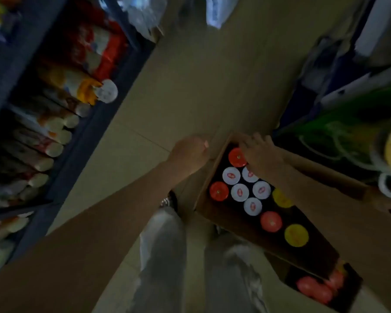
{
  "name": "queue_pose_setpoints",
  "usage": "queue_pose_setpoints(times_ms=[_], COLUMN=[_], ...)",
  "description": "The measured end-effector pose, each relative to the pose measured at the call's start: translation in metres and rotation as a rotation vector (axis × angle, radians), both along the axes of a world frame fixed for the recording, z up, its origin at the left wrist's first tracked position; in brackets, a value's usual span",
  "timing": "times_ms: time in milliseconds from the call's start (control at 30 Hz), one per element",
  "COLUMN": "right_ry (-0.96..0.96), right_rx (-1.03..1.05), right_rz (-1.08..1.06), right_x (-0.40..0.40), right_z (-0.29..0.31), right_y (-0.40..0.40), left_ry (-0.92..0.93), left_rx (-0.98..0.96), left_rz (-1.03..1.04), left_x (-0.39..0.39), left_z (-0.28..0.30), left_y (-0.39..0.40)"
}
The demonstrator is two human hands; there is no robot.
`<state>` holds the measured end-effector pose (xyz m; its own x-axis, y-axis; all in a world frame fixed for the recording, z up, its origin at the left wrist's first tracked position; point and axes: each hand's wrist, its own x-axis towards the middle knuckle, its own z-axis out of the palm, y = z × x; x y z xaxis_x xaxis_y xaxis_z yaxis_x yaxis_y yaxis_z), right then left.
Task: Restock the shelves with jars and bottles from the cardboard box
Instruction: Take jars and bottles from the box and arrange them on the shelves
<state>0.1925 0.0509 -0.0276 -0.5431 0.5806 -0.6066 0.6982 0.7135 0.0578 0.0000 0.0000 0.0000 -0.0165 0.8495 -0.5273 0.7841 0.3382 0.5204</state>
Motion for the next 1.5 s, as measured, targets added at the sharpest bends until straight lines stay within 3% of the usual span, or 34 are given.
queue_pose_setpoints(times_ms=[167,300,433,600,800,933,1033,1133,1233,1300,1367,1433,1500], right_ry=[-0.014,-0.005,0.044,0.016,0.106,0.312,0.413,0.442,0.688,0.774,0.563,0.175,-0.050], right_rx=[0.110,0.193,0.260,0.120,0.090,-0.182,-0.447,-0.617,-0.918,-0.967,-0.764,-0.491,-0.353], right_rz=[-0.002,0.041,0.073,0.015,-0.012,-0.244,-0.326,-0.432,-0.777,-0.898,-0.729,-0.355,-0.044], right_x=[-0.005,-0.008,-0.018,-0.013,0.009,0.000,-0.014,-0.030,-0.037,-0.028,-0.015,-0.004,-0.004], right_z=[-0.078,-0.107,-0.103,-0.078,-0.034,0.004,0.030,0.052,0.059,0.040,0.001,-0.040,-0.076], right_y=[-0.009,-0.010,-0.006,-0.006,-0.005,0.016,0.032,0.041,0.041,0.032,0.013,-0.015,-0.041], left_ry=[0.006,-0.044,-0.058,-0.071,-0.054,-0.213,-0.430,-0.493,-0.529,-0.569,-0.581,-0.559,-0.532], left_rx=[0.096,0.121,0.136,0.159,0.145,0.089,-0.094,-0.179,-0.219,-0.239,-0.248,-0.247,-0.245], left_rz=[-0.001,0.005,0.035,0.093,0.131,0.013,0.047,0.176,0.309,0.384,0.451,0.486,0.493], left_x=[0.002,0.008,0.015,0.016,0.026,0.036,0.036,0.024,-0.001,-0.021,-0.038,-0.051,-0.059], left_z=[-0.054,-0.070,-0.066,-0.060,-0.050,-0.037,-0.023,-0.021,-0.018,-0.016,-0.016,-0.018,-0.022], left_y=[-0.004,-0.010,-0.014,-0.022,-0.032,-0.021,-0.008,-0.006,-0.009,-0.013,-0.020,-0.024,-0.025])
